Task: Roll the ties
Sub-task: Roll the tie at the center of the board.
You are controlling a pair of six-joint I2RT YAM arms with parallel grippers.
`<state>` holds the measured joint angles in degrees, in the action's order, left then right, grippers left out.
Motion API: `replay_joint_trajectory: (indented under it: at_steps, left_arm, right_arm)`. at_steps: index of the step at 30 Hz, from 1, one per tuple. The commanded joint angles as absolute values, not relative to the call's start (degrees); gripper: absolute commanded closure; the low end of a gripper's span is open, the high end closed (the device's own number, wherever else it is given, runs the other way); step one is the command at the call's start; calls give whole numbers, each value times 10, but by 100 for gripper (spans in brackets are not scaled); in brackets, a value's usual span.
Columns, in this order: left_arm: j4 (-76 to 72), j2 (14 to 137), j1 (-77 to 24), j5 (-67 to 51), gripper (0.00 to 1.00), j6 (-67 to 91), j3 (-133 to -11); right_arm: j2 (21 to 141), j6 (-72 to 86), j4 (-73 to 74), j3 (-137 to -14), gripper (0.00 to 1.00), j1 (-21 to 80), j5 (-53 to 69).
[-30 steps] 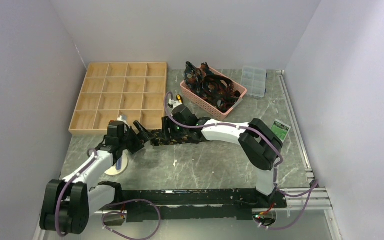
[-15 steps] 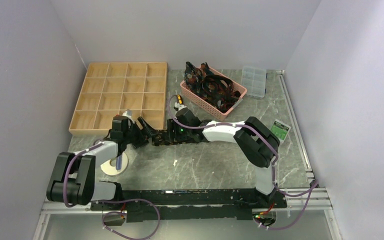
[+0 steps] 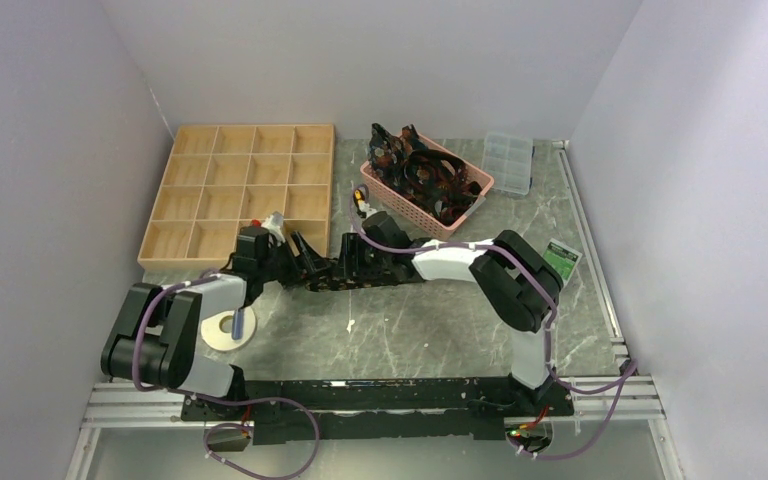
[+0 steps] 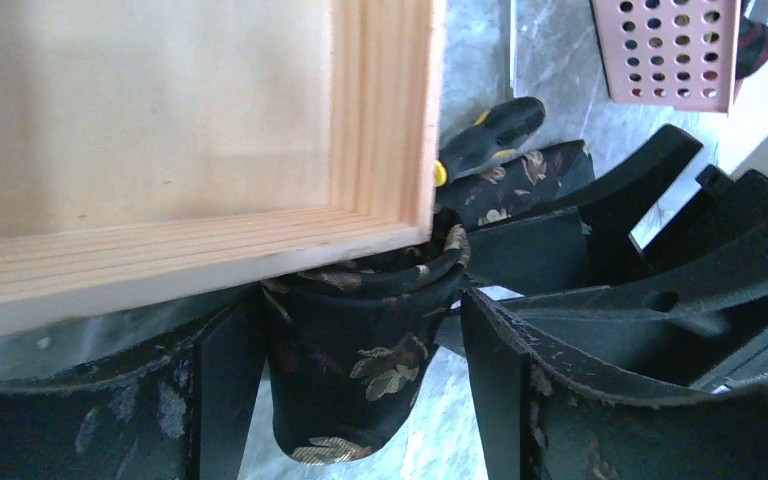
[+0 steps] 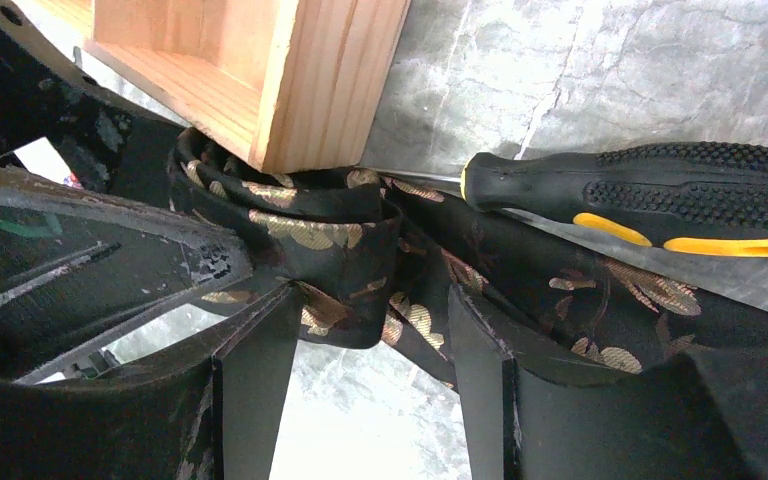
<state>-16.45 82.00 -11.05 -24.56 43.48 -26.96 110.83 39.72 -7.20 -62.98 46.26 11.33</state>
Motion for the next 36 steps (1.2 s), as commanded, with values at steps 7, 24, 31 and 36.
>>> replay_joint_trajectory:
  at_steps: [7, 24, 31, 36]
  left_arm:
    - [-178, 812, -136, -250, 57, 397, -299]
    - [166, 776, -229, -54, 97, 335, -423]
    - [314, 817, -292, 89, 97, 350, -502]
    - [381, 852, -330, 177, 97, 395, -555]
  right_arm:
    - [1102, 410, -80, -615, 40, 453, 127]
    - [926, 425, -40, -512, 37, 453, 7]
    - [863, 417, -23, -455, 37, 452, -31]
    - [830, 412, -20, -426, 37, 452, -44]
